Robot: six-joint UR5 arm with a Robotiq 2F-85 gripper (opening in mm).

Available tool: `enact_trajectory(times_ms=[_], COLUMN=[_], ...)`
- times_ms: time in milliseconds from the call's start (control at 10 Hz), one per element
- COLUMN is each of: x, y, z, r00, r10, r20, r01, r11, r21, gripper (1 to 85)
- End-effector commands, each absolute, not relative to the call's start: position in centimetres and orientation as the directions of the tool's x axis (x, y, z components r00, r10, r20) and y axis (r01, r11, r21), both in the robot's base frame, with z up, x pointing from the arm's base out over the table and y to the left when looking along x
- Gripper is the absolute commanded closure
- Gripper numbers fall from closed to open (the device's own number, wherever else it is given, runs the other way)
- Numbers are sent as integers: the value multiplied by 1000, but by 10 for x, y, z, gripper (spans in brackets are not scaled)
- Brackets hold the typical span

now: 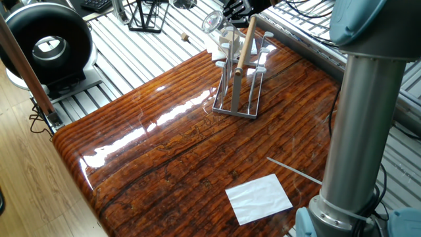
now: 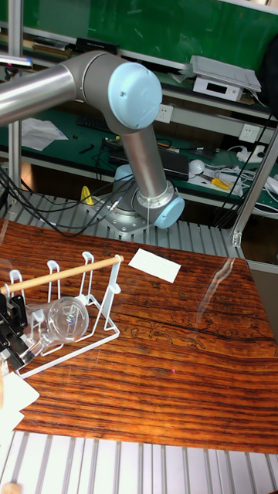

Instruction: Put the cup on the cup rack

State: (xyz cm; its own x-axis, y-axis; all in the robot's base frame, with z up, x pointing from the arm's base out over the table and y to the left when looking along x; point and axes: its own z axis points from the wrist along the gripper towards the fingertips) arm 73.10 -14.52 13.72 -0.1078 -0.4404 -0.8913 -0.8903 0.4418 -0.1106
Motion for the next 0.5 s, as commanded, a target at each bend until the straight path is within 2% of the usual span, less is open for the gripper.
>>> enact_trajectory(times_ms=[0,400], x=[734,732], y=[-146,-146], z=[144,141], r00=[-101,-95], r10=[-418,-399], r20=[-903,-912], r01=[-884,-886], r11=[455,452], r21=[-111,-106], gripper=[847,847])
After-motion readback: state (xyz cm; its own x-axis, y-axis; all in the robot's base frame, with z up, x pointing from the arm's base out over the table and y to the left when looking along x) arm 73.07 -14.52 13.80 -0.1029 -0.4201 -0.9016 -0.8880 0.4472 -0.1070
